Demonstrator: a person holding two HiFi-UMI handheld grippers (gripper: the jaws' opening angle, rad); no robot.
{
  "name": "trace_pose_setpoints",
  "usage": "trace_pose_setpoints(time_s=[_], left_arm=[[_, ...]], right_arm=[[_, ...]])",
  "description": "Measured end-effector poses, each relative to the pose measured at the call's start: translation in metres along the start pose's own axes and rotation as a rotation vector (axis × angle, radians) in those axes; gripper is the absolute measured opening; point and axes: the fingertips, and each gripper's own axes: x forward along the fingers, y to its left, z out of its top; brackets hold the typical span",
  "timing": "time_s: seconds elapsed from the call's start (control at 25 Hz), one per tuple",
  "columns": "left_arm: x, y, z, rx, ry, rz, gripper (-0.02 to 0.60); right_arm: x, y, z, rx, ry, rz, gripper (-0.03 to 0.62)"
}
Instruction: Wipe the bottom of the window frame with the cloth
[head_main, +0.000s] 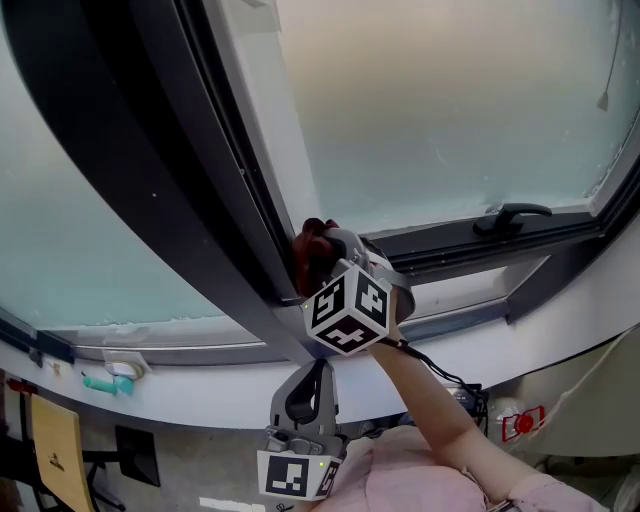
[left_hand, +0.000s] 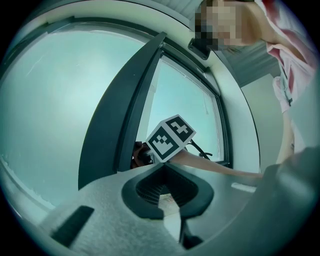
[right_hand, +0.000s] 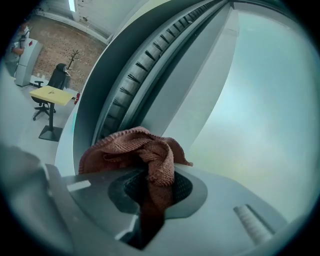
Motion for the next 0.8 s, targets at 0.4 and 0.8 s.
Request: trace_pose_setpoints(time_s=[0.4, 0.8], left_arm=[[0.001, -0.01, -0.001, 0.003, 0.0, -0.031, 0.0], [0.003, -0.016, -0.002, 0.005, -0.006, -0.039, 0.0]], right_arm=[[-0.009, -0.015, -0.015, 0.009, 0.033, -0.051, 0.051], [-0.016, -0.027, -0.026, 0.024, 0.047, -0.073, 0.051]])
